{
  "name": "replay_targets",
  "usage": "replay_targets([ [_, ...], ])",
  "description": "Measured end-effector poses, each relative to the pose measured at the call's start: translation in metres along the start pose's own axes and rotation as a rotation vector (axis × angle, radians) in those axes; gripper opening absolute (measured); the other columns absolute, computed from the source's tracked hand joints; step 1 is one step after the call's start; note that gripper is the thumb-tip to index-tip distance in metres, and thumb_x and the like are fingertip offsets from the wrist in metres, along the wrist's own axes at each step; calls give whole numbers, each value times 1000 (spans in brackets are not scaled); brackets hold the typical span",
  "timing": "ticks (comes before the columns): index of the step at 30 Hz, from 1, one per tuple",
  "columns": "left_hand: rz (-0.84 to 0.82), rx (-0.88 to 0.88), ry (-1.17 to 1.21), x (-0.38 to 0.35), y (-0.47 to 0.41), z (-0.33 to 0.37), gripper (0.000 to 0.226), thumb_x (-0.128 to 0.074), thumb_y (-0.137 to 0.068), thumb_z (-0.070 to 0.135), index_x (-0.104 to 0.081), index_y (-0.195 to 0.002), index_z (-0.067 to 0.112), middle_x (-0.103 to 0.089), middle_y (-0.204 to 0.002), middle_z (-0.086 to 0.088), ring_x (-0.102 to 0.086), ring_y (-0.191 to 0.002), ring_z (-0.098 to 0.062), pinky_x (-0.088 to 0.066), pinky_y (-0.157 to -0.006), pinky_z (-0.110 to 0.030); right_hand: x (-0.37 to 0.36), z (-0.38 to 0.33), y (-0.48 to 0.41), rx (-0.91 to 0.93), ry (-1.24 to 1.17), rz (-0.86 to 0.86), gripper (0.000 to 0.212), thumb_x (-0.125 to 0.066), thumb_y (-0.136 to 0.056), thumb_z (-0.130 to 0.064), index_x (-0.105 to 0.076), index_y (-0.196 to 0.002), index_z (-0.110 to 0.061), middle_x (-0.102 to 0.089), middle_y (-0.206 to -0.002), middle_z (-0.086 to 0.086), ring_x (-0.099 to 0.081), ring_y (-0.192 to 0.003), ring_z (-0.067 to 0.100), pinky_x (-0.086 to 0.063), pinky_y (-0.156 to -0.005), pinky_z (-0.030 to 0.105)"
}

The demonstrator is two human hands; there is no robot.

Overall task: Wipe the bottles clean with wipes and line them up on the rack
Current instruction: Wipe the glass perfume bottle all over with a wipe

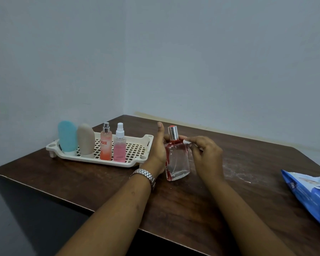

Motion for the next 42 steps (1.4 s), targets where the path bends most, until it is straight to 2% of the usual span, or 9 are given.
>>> replay_targets([
  [3,79,-44,-29,3,-1,1,80,-34,-77,72,-69,-73,1,-65,-67,-14,-63,-68,-24,-56,-66,-29,-5,-11,3,132,17,-59,26,-66,-81,4,-73,-100,-12,-70,-98,1,-59,-88,2,-47,-82,12],
  [5,76,-47,-32,4,-2,1,78,-35,-74,73,-72,-67,5,-65,-64,-11,-62,-67,-22,-54,-70,-31,-8,-16,6,209,57,-117,26,-67,-80,4,-73,-99,-13,-71,-102,1,-56,-96,4,-44,-85,16],
  [11,-10,-5,6,3,-4,0,87,-24,-87,72,-73,-66,3,-69,-71,-16,-64,-73,-28,-53,-82,-41,4,2,1,160,106,-113,23,-66,-79,6,-73,-94,-11,-70,-91,2,-59,-82,9,-55,-75,30],
  [17,81,-62,-75,5,-4,-2,76,-32,-75,79,-69,-55,15,-64,-59,-6,-60,-63,-20,-50,-74,-34,-2,-16,2,232,99,-89,25,-68,-80,3,-72,-98,-12,-70,-96,1,-60,-89,11,-44,-79,17],
  [21,93,-61,-93,6,-7,-2,80,-26,-87,72,-59,-36,20,-53,-44,5,-52,-46,-7,-40,-59,-25,-2,-28,6,348,175,-144,22,-60,-81,-2,-71,-96,-14,-68,-99,-1,-57,-93,14,-44,-76,20],
  [27,35,-52,-56,8,-12,-7,75,-37,-64,81,-69,-55,14,-63,-62,-8,-61,-61,-18,-50,-70,-32,0,-20,3,301,292,-110,27,-64,-78,7,-70,-96,-11,-67,-97,2,-57,-88,19,-41,-72,17],
  [34,108,-8,-24,10,-11,-4,79,-30,-83,74,-59,-38,16,-45,-44,2,-44,-45,-9,-37,-52,-19,-9,-31,12,459,202,-208,26,-48,-87,-16,-71,-98,-11,-67,-103,3,-55,-104,18,-40,-86,18],
  [39,105,-37,-18,12,-14,-9,76,-41,-61,87,-66,-50,16,-56,-53,-3,-53,-56,-15,-44,-64,-28,-7,-19,8,318,216,-146,26,-66,-80,2,-71,-103,-10,-68,-106,6,-60,-97,18,-36,-87,11],
  [42,19,1,24,9,-12,-7,84,-33,-73,81,-70,-61,7,-63,-59,-7,-59,-61,-18,-49,-70,-31,-8,-22,10,394,272,-147,21,-62,-82,-5,-71,-101,-11,-70,-99,5,-62,-92,18,-46,-80,20],
])
Point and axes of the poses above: each hand's wrist, its own y-axis away from the middle knuckle, its own x-axis out of the back of the hand, z = x × y, the point moved 2 cm from there along -y, towards the middle knuckle
